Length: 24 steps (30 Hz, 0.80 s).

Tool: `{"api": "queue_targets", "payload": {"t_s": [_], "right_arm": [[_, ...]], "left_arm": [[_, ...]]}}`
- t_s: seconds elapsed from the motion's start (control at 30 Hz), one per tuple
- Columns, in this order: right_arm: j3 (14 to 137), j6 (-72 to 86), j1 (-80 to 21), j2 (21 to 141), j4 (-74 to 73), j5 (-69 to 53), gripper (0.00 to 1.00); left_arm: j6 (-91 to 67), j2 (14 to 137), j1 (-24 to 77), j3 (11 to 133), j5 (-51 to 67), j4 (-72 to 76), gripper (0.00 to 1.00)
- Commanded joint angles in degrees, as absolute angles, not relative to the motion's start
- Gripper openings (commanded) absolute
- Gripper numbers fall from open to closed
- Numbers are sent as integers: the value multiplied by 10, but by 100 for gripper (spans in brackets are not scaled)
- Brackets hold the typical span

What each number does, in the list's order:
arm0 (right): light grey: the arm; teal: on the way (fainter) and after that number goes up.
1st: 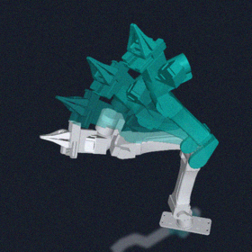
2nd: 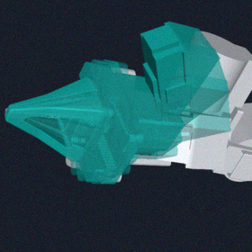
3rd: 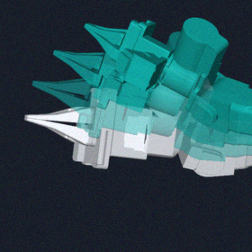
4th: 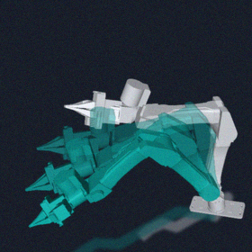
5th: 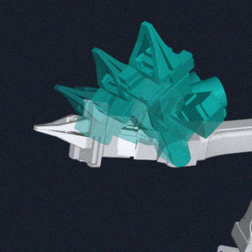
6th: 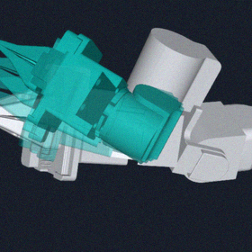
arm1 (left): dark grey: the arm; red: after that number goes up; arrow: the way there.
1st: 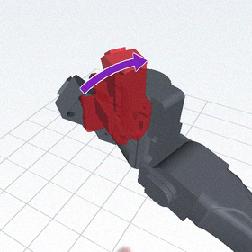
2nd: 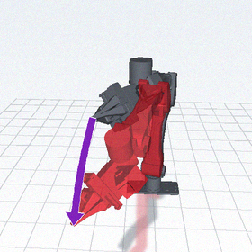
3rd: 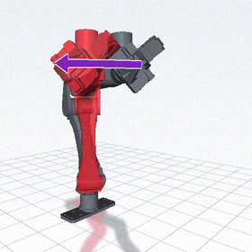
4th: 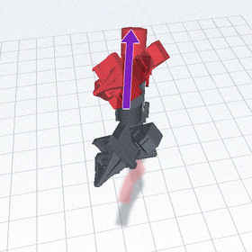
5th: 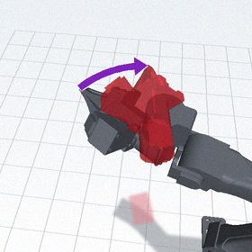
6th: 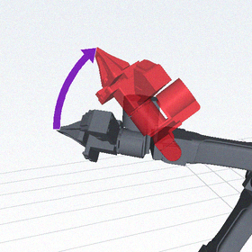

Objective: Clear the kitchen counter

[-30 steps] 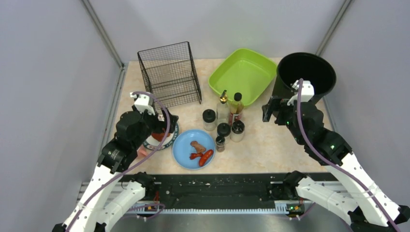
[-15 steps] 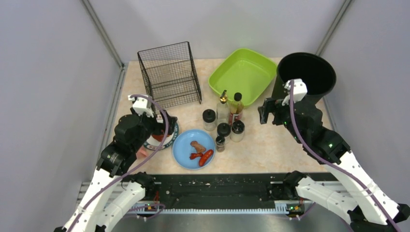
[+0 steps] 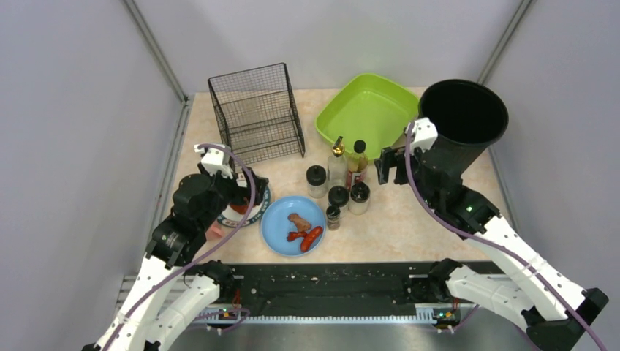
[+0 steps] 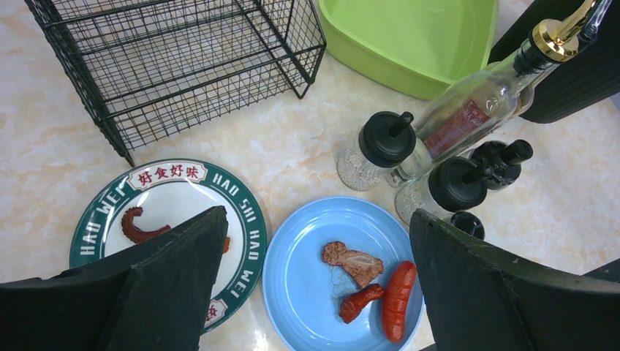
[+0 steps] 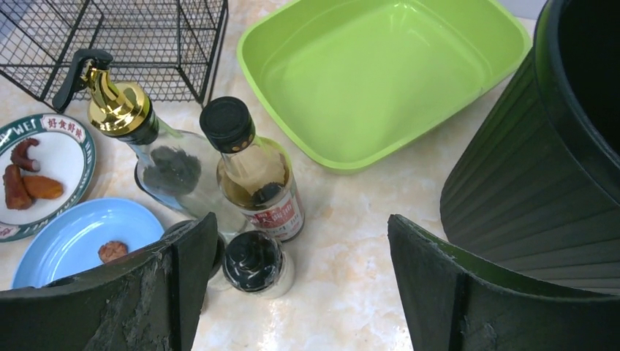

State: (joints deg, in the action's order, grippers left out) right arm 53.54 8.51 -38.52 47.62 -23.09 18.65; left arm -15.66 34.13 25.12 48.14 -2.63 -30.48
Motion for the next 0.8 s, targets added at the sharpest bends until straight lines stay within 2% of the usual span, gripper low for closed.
{"api": "queue_targets", "payload": {"t_s": [0.0,0.77], "right_arm": [[531,79,-391,493,-156,172,84],[446,67,-391,563,20,116,76]], "left_arm": [[-148,343,251,478,-27,-290,98],[-145,310,250,472,-60,-287,97]]}}
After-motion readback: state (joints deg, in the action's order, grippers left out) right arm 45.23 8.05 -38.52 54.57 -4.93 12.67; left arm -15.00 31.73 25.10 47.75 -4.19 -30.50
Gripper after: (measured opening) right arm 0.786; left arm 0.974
